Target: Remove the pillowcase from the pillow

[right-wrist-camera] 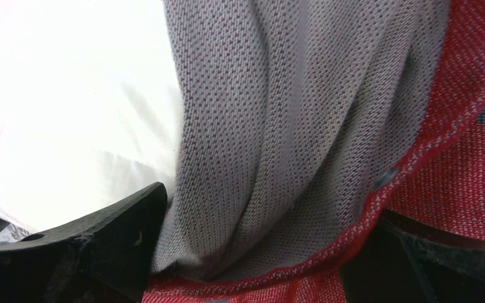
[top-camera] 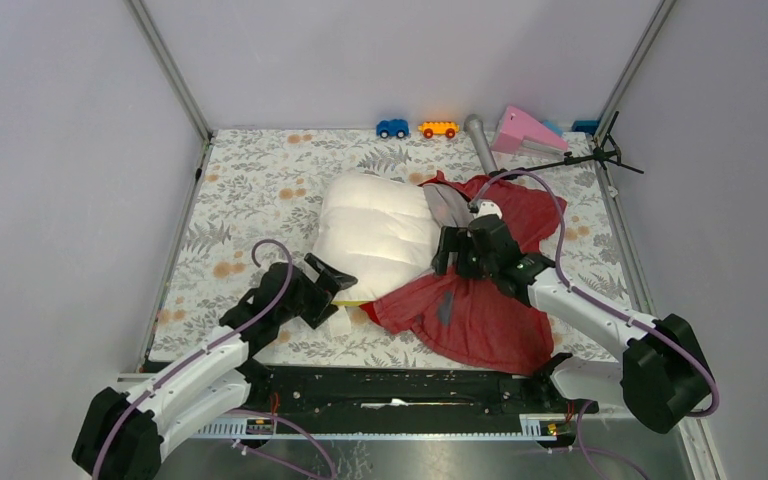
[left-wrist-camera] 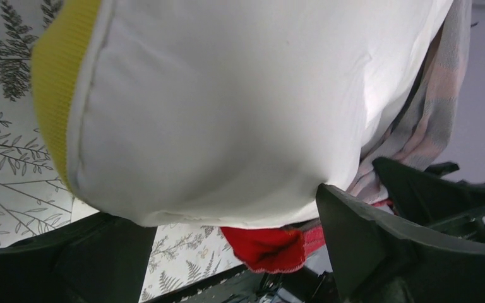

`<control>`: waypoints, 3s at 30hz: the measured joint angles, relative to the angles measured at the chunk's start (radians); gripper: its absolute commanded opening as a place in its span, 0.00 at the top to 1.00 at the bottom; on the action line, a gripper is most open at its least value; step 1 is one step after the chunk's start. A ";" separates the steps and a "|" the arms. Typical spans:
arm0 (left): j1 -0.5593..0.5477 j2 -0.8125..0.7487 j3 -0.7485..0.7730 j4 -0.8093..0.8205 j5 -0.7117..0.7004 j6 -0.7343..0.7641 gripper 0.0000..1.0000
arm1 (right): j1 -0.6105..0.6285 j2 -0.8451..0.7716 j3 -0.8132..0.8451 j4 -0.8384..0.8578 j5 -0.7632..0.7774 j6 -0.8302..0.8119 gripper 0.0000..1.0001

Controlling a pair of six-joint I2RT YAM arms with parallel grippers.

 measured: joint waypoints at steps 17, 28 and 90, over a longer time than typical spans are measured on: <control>-0.019 0.086 0.073 0.080 -0.285 0.033 1.00 | 0.077 0.022 0.034 -0.122 0.147 0.015 0.00; -0.008 0.010 0.225 -0.255 -0.581 0.107 1.00 | 0.084 -0.026 0.034 -0.140 0.236 0.048 0.05; 0.025 -0.225 0.244 -0.574 -0.754 -0.172 1.00 | -0.002 -0.071 0.027 -0.240 0.261 0.213 0.33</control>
